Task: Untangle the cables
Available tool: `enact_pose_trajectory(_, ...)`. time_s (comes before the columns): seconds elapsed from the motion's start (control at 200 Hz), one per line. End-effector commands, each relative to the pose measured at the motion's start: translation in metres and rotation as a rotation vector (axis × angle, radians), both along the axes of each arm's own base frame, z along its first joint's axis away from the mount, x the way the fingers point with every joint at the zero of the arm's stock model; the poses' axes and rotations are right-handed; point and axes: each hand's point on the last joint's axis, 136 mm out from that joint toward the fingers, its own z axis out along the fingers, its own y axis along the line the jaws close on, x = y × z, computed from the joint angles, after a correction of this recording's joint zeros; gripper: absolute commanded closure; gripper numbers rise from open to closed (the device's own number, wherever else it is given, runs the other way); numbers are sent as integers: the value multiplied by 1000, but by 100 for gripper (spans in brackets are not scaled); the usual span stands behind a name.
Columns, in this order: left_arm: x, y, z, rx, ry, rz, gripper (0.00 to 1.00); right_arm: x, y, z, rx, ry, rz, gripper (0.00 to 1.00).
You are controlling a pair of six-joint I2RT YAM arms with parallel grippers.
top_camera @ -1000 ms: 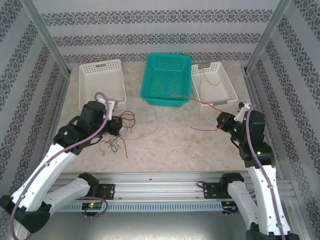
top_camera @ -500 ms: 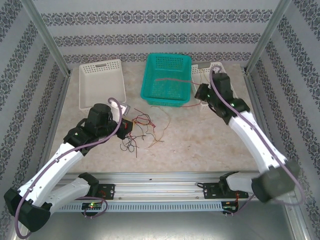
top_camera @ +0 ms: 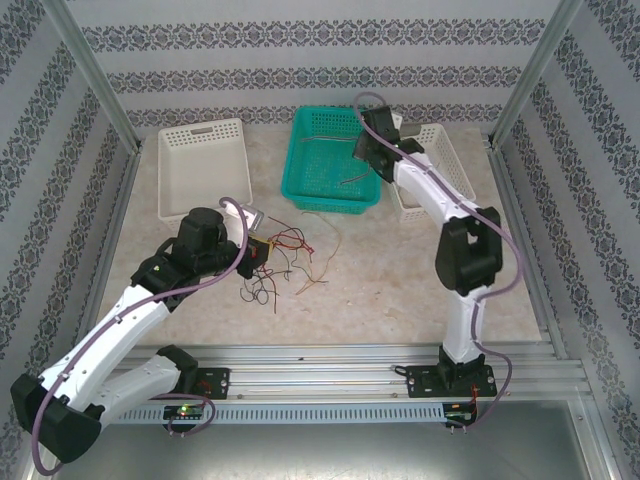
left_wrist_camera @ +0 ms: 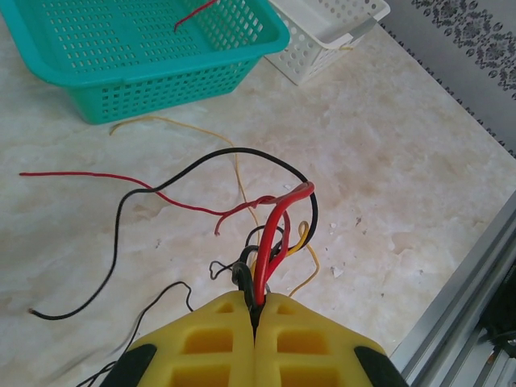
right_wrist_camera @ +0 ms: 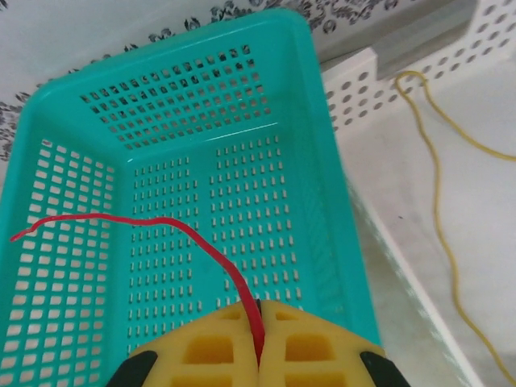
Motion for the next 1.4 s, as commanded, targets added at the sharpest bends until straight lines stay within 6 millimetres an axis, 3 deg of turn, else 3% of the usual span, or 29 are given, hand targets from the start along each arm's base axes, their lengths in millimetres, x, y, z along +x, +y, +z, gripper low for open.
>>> enact_pose_trajectory(0.0,4,-6,9,-12,-52,-26,100,3,5,-13,-41,68,3,100)
enact_pose_trajectory(0.21,4,-6,10,-15,-53,-29,100,8,19,-31,-36,119,53,100)
enact_pose_trajectory(0.33,4,-6,11,-17,-55,-30,100,7,28,-30,-45,130,88,92)
enact_pose_trajectory(0.4,3,-6,12,-19,-57,-31,100,6,31,-22,-51,115,98,86)
enact_pose_trajectory(0.58,2,-7,11,-19,-53,-38,100,1,34,4,-56,77,119,60)
enact_pose_trajectory(0.714,1,-8,11,-18,-50,-40,100,-12,40,49,-26,-2,161,52)
enact_pose_trajectory(0.819,-1,-9,11,-17,-49,-45,100,-32,51,88,25,-105,215,41)
enact_pose_trajectory(0.864,-1,-9,11,-16,-50,-45,100,-41,56,95,56,-126,248,39)
enact_pose_trajectory(1.124,-2,-9,12,-13,-53,-47,100,-82,57,97,121,-94,324,39)
enact_pose_trajectory(1.219,-4,-9,12,-13,-55,-51,100,-114,67,111,176,-151,403,36)
enact_pose_trajectory(1.394,-4,-10,11,-13,-51,-54,100,-186,97,103,291,-133,619,35)
